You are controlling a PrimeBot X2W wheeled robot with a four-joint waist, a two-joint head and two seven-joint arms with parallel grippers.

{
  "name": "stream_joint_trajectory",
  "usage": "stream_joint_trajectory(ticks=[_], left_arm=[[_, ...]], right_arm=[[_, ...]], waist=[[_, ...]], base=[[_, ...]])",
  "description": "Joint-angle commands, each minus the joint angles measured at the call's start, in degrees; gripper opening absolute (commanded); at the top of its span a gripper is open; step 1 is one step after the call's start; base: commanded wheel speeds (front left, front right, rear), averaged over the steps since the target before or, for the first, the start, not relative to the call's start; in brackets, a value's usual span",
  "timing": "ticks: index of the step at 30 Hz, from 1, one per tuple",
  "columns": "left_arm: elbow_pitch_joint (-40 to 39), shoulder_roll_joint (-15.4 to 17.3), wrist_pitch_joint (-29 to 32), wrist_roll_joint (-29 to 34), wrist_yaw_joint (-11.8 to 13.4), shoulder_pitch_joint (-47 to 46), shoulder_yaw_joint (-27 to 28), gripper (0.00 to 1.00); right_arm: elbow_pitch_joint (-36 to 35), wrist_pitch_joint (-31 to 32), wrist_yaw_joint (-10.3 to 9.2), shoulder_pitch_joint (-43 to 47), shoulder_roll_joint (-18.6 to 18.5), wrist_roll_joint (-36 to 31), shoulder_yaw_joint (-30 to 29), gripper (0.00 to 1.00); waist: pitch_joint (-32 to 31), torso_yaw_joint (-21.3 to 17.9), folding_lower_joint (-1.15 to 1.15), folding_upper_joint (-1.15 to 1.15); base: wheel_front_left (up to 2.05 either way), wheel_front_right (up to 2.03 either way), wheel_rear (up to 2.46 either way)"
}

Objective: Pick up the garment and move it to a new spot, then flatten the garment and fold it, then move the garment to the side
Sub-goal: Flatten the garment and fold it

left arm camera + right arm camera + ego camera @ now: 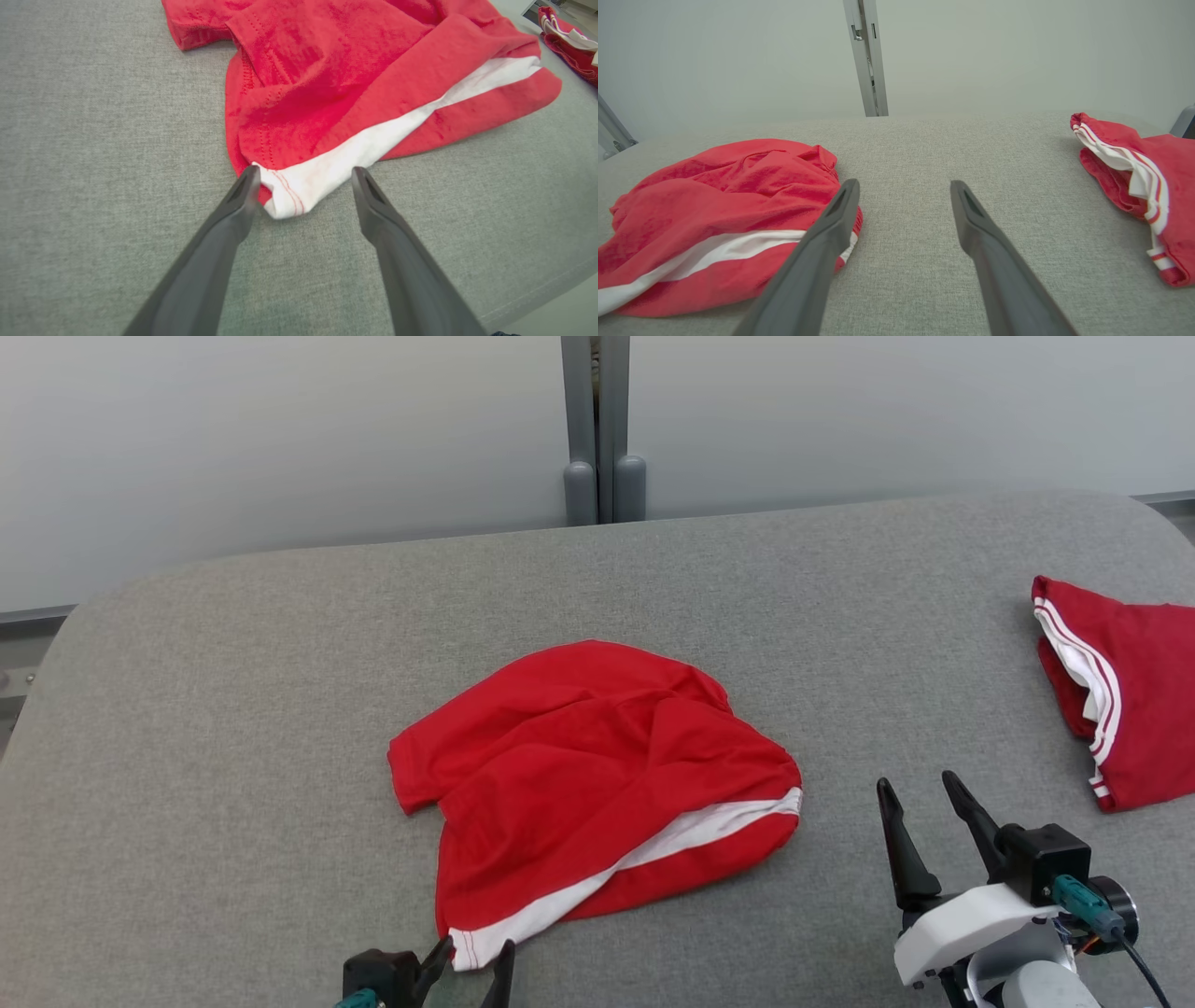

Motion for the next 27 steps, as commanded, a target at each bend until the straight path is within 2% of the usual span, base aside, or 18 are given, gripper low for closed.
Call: stream_joint_trajectory(ticks=[1, 9, 13, 27], left_arm=[[0.4, 0.5, -0.2, -0.5, -0.2, -1.0, -0.2, 1.0], [3.1, 0.6, -0.6, -1.5, -0.3, -2.3, -0.5, 1.0], [3.6, 0.5, -1.5, -2.3, 0.5, -2.1, 0.2, 1.0], [2.7, 0.5, -2.2, -2.7, 0.8, -2.6, -1.0, 1.0]], right_arm=[[0.2, -0.2, -0.08, -0.3, -0.2, -0.3, 0.2, 1.0], [0.2, -0.2, -0.08, -0.6, -0.2, -0.3, 0.4, 1.0], [0.3, -0.2, -0.08, -0.6, -0.2, -0.4, 0.3, 1.0], [0.7, -0.2, -0.08, -1.3, -0.2, 0.0, 0.7, 1.0]], waist=[[0.4, -0.4, 0.0, 0.0], [1.2, -1.3, 0.0, 0.0], [1.4, -1.4, 0.0, 0.0], [2.0, -1.3, 0.0, 0.0]], base=[[0.0, 0.0, 0.0], [0.0, 0.0, 0.0], [0.0, 0.0, 0.0], [0.0, 0.0, 0.0]])
